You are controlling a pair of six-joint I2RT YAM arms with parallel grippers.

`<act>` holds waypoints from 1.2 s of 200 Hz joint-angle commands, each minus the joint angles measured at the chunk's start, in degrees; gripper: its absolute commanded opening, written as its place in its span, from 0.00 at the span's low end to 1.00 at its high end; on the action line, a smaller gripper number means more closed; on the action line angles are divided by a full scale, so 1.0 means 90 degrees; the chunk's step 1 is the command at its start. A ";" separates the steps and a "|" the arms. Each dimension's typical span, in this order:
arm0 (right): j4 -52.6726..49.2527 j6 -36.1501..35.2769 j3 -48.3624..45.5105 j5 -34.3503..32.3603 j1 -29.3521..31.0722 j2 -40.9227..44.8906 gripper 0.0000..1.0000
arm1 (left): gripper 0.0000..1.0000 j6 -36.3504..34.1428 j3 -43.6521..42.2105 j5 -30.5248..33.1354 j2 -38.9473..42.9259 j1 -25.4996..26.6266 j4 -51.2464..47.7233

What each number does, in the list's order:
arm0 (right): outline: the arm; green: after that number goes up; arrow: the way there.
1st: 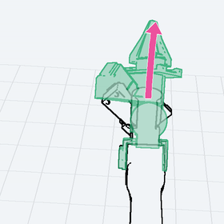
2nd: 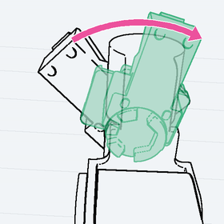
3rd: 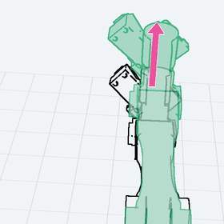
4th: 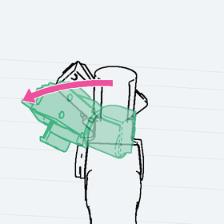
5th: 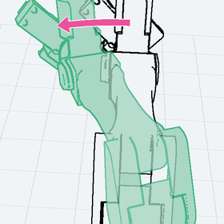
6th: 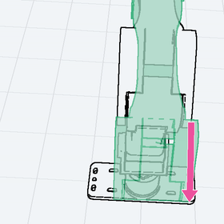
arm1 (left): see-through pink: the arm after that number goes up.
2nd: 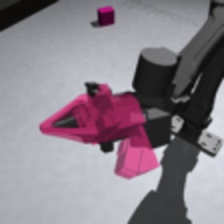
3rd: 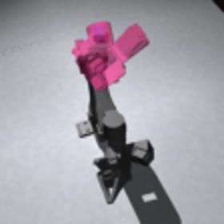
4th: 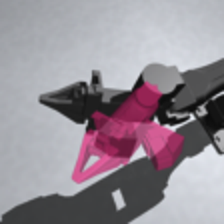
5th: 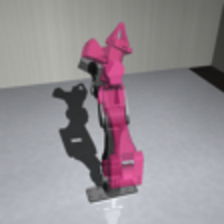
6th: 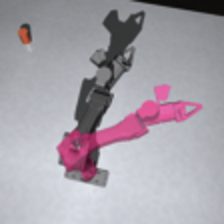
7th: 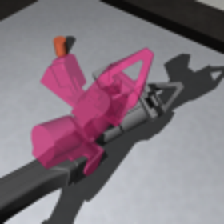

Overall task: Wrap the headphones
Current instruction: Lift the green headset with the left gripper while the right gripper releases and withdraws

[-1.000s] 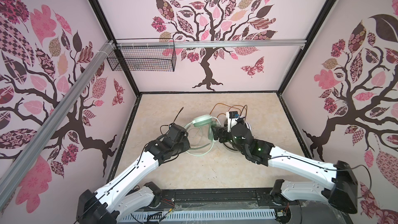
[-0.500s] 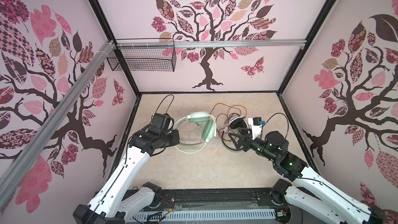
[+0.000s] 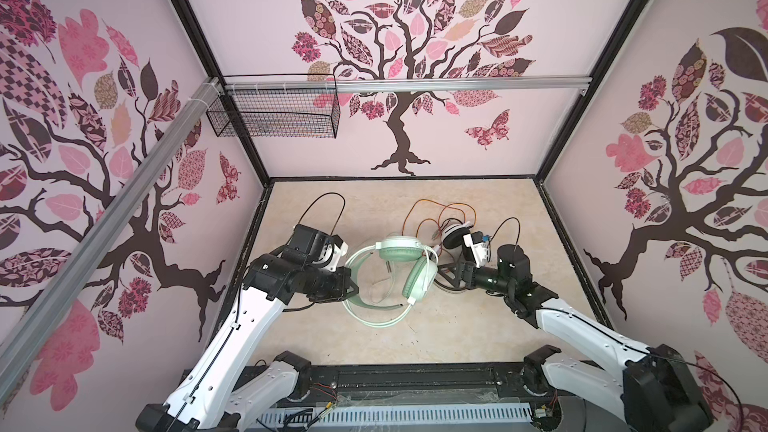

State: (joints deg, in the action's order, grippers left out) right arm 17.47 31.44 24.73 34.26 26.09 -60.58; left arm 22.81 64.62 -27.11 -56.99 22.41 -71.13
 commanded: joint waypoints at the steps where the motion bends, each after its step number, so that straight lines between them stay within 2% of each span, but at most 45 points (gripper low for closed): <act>1: 0.0192 -0.0512 0.0173 -0.0283 0.0377 -0.0210 0.86 | 0.00 0.0156 0.0412 -0.0483 0.0282 -0.0024 0.0236; 20: 0.0548 -0.0511 -0.0029 -0.0264 0.0386 -0.0291 0.84 | 0.00 0.0239 0.0480 -0.0642 0.0381 -0.0022 0.0275; 68: 0.0622 -0.0970 -0.0068 0.0020 0.0490 0.0082 0.78 | 0.00 0.0216 0.0399 -0.1348 0.0797 -0.0030 0.0518; 117: 0.0575 -0.0984 -0.0220 0.0226 0.0542 0.0220 0.60 | 0.00 0.0414 0.0605 -0.1169 0.0786 -0.0028 0.0609; 185: 0.0256 -0.1078 -0.0424 0.0168 0.0591 0.0991 0.58 | 0.00 0.0555 0.1232 -0.0450 0.0670 -0.0030 0.0634; 213: 0.0615 -0.1054 -0.0529 0.0475 0.0590 0.0961 0.59 | 0.00 0.0602 0.1511 -0.0185 0.0612 -0.0030 0.0670; 240: 0.0882 -0.0918 -0.0431 0.0684 0.0597 0.0615 0.58 | 0.00 0.0657 0.1808 -0.0238 0.0528 -0.0030 0.0679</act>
State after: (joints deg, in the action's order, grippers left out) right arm 22.72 22.72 19.97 37.82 31.11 -52.99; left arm 27.66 76.12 -28.03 -52.29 22.37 -69.23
